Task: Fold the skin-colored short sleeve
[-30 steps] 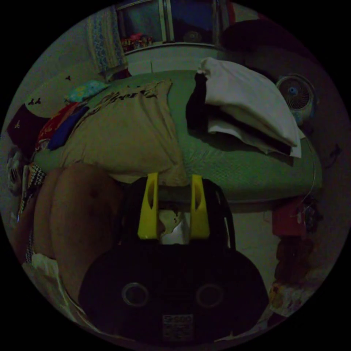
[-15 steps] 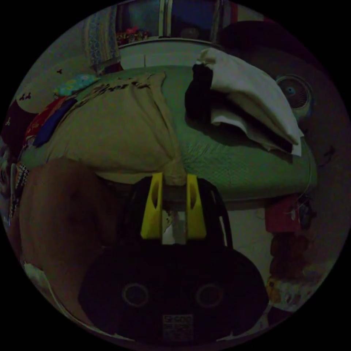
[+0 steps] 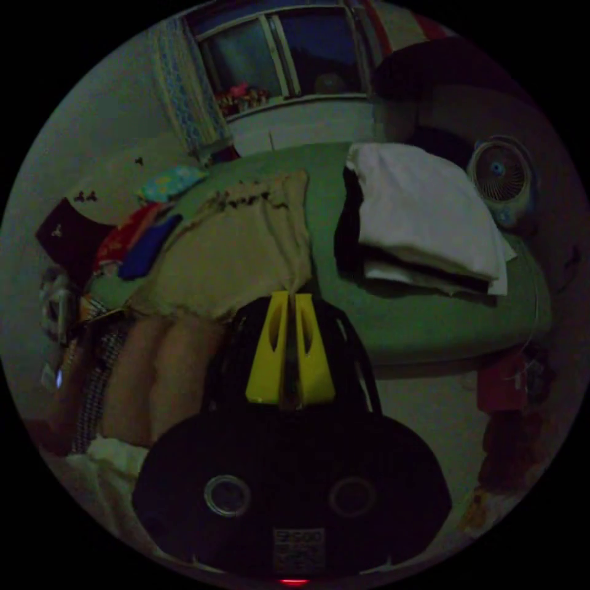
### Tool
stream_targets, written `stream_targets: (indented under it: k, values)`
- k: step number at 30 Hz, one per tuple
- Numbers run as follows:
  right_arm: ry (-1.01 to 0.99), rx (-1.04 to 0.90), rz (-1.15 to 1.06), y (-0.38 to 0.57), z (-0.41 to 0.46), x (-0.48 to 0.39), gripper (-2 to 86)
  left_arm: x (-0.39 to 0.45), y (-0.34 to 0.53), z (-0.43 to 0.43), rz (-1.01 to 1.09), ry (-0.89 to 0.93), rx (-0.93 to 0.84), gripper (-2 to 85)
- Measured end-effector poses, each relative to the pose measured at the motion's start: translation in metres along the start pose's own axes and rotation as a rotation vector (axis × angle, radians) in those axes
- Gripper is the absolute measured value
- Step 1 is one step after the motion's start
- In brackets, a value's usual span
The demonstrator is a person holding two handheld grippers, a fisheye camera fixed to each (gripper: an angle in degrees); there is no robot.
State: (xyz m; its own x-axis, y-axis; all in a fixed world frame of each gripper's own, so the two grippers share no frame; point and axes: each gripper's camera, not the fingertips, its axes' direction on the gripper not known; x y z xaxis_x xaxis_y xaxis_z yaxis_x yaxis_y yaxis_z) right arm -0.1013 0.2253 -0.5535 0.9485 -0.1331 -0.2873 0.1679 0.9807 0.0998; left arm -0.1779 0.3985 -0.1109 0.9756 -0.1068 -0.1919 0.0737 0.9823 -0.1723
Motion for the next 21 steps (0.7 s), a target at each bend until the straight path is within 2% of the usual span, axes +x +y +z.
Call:
stream_targets:
  k: [7, 11, 15, 21]
  values:
    - [0.050, -0.043, -0.032, -0.033, -0.043, -0.033, -1.4, 0.009, -0.048, -0.078, 0.048, -0.013, 0.078, 0.7]
    - [0.028, -0.166, -0.014, -0.036, -0.056, -0.052, -1.6, 0.017, -0.061, -0.100, 0.094, -0.022, 0.007, 0.7]
    - [0.090, -0.245, -0.026, -0.029, -0.071, -0.071, -1.6, 0.026, -0.065, -0.114, 0.140, -0.031, -0.074, 0.7]
    - [0.090, -0.312, 0.046, -0.033, -0.085, -0.073, -1.5, 0.029, -0.079, -0.135, 0.144, -0.054, -0.144, 0.7]
